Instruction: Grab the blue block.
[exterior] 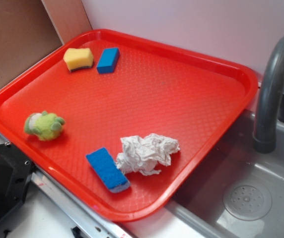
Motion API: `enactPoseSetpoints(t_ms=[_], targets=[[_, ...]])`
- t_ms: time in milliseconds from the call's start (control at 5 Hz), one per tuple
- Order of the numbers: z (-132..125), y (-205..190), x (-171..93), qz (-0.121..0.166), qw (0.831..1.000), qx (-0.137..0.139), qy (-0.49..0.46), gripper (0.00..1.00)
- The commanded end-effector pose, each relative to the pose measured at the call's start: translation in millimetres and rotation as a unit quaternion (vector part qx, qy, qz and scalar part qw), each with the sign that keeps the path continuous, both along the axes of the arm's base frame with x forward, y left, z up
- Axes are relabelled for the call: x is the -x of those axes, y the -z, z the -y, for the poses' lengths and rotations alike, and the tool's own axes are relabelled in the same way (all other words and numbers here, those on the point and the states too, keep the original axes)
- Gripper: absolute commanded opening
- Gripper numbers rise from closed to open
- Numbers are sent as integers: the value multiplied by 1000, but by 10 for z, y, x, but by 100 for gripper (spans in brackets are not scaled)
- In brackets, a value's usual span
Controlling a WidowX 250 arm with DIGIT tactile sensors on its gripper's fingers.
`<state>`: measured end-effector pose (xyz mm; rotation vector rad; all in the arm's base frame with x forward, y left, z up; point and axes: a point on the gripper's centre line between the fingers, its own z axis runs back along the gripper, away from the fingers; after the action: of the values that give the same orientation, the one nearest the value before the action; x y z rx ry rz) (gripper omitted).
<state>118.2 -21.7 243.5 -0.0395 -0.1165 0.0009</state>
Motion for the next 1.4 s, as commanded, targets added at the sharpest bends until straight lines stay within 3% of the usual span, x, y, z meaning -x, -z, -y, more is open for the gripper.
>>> enactPoseSetpoints(t_ms=[0, 200, 400, 600, 1000, 1200], targets=[[0, 0, 0, 0, 1000, 0, 0, 100], [-59, 115, -172, 8, 994, 24, -105, 100], [-185, 253, -367, 51, 972, 25, -227, 100], [-363, 433, -600, 88, 936, 0, -340, 100], [-777, 1044, -1294, 111, 930, -29, -348, 100], [-892, 1254, -1492, 107, 935, -27, -338, 100]])
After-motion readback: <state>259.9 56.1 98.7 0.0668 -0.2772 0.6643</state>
